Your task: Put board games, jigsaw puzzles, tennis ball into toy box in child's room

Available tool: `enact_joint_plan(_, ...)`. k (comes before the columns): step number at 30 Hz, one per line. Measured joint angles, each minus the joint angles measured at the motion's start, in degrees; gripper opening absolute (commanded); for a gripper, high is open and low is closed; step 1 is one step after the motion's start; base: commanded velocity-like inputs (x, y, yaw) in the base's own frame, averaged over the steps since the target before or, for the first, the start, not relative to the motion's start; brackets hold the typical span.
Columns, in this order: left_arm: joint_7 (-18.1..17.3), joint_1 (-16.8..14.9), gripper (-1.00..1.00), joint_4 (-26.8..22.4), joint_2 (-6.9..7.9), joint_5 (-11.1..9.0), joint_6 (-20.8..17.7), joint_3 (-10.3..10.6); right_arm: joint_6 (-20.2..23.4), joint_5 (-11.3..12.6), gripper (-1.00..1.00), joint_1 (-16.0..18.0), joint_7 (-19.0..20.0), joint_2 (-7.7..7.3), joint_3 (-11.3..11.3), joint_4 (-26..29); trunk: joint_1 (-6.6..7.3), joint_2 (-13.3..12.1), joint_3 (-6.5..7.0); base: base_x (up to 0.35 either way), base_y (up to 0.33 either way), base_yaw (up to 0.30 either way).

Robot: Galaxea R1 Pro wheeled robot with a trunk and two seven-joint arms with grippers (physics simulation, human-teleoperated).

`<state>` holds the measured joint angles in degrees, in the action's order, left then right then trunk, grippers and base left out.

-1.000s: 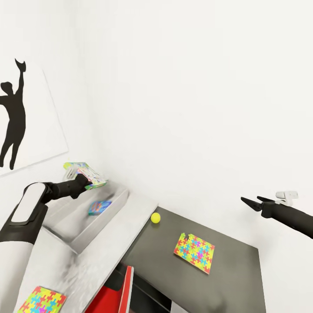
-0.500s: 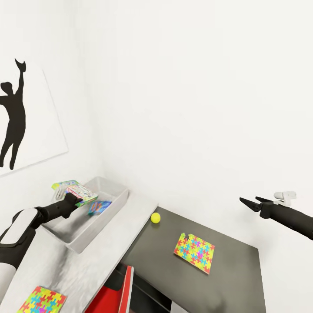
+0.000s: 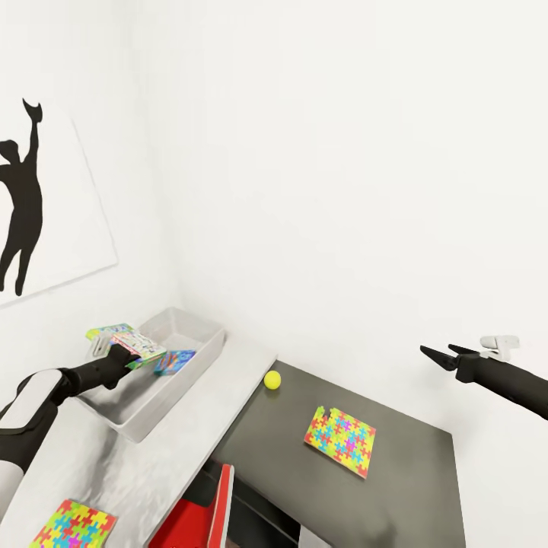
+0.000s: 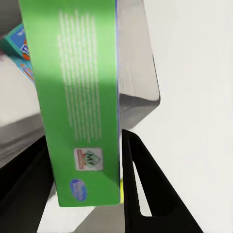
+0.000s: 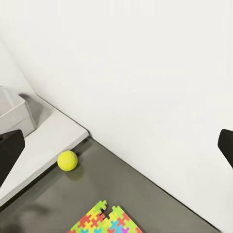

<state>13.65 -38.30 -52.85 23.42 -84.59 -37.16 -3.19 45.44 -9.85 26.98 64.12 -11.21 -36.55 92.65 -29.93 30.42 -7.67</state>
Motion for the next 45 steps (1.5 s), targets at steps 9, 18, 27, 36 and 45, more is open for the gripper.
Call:
enact_joint_plan(9,0.0,-1.4,-1.0,2.6,0.1,-0.3,-0.1,0.1,0.0,0.0,1.0,0.0,0.0,-0.2,0.0,0.0,0.0,0.0,-0.79,0.0,0.0,0.0)
enact_joint_plan(18,-0.4,-1.3,-1.0,2.9,0.13,-0.3,0.0,0.0,0.0,0.0,1.0,0.0,0.0,-0.22,-0.1,0.0,0.0,0.0,-1.61,0.0,0.0,0.0)
enact_joint_plan(27,-0.7,-1.1,-1.0,2.9,0.14,-0.4,0.0,0.0,0.0,0.0,1.0,0.1,0.0,-0.3,-0.1,0.0,0.0,0.0,-2.43,0.0,0.0,0.0)
enact_joint_plan(36,-5.5,-1.0,-1.0,2.9,0.55,-0.6,0.0,0.0,0.0,0.0,1.0,0.1,0.0,-0.27,-0.1,0.0,0.0,0.0,-3.25,0.0,0.0,0.0)
enact_joint_plan(45,-5.9,-0.9,-1.0,2.4,1.34,-0.3,-1.3,0.0,0.0,0.0,1.0,0.1,0.0,-0.31,-0.1,0.0,0.0,0.0,-4.08,0.0,0.0,0.0)
